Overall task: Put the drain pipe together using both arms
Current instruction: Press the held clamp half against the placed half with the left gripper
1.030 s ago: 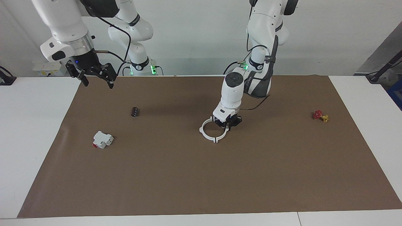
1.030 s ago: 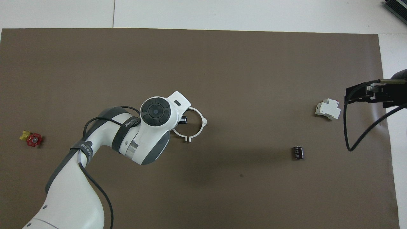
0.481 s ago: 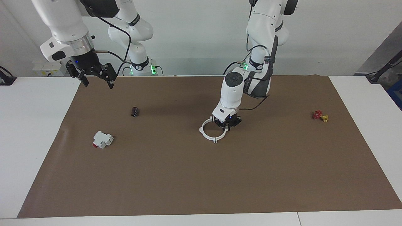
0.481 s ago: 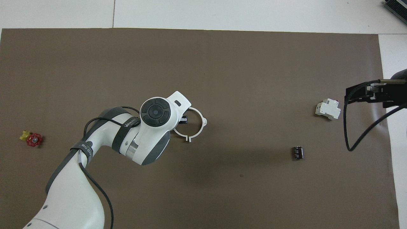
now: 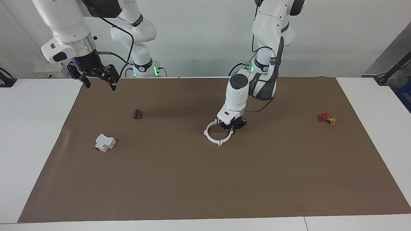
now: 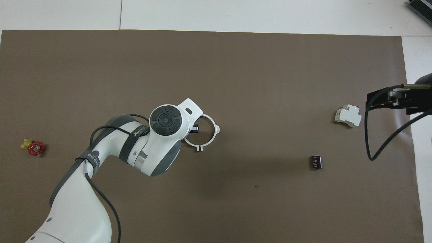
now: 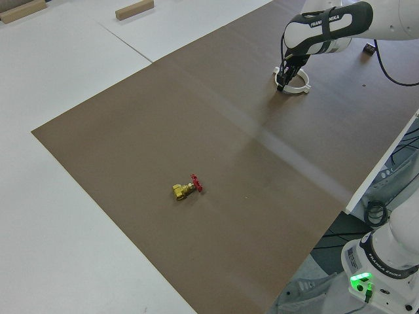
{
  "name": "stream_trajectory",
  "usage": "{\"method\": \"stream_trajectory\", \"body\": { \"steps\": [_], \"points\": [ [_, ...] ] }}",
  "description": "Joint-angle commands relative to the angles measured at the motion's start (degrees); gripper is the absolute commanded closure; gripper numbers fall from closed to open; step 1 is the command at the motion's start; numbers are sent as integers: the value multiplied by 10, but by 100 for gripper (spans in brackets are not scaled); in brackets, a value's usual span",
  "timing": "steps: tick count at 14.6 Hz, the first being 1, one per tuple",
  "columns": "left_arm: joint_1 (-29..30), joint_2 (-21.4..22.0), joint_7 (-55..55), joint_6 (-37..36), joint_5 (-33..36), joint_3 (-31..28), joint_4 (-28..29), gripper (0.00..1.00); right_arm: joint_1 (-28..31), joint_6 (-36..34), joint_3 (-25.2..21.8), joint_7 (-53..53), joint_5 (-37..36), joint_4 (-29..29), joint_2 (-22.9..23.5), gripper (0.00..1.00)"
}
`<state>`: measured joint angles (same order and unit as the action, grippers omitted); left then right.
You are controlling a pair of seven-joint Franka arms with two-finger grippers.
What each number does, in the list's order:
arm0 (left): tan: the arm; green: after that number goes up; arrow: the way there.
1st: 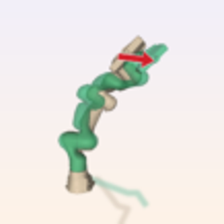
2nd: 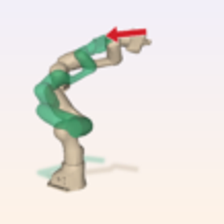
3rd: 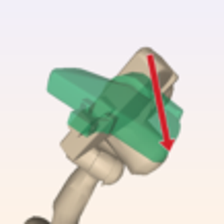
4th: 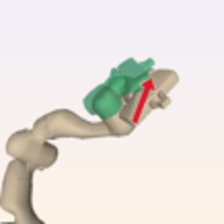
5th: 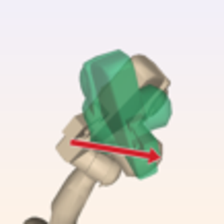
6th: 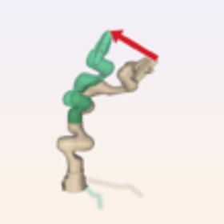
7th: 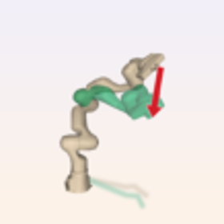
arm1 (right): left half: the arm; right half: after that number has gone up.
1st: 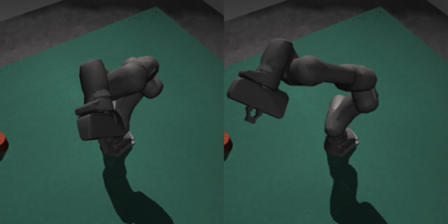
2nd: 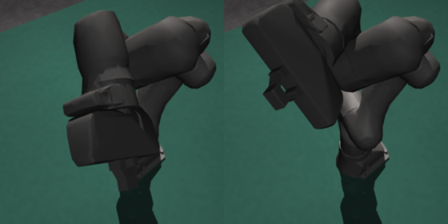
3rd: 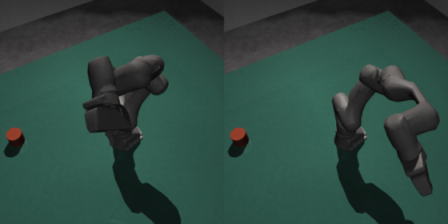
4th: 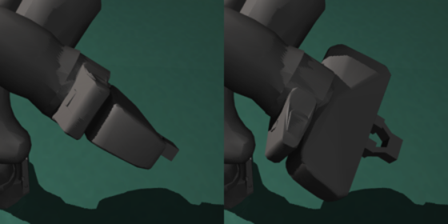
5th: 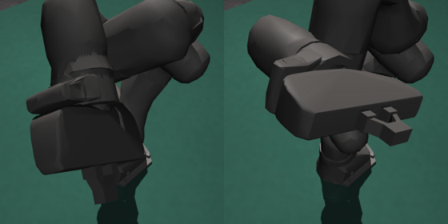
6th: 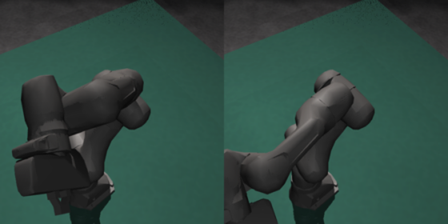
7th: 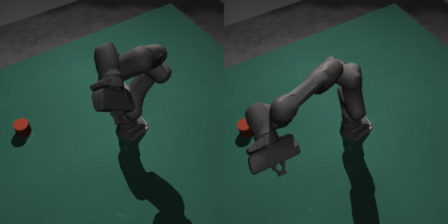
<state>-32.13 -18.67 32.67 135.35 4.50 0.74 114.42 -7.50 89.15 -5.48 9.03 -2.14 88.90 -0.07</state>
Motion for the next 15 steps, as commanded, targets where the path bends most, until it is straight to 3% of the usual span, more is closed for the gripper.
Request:
{"method": "stream_trajectory", "body": {
  "steps": [1, 15],
  "points": [
    [-9, 11, 9, 16, 8, -6, 17, 100, 6, 1, 3, -8, 13, 9, -7, 0],
    [-10, 11, 10, 19, 2, -6, 18, 100, 6, 1, 3, -8, 13, 9, -7, 0]
  ]
}}
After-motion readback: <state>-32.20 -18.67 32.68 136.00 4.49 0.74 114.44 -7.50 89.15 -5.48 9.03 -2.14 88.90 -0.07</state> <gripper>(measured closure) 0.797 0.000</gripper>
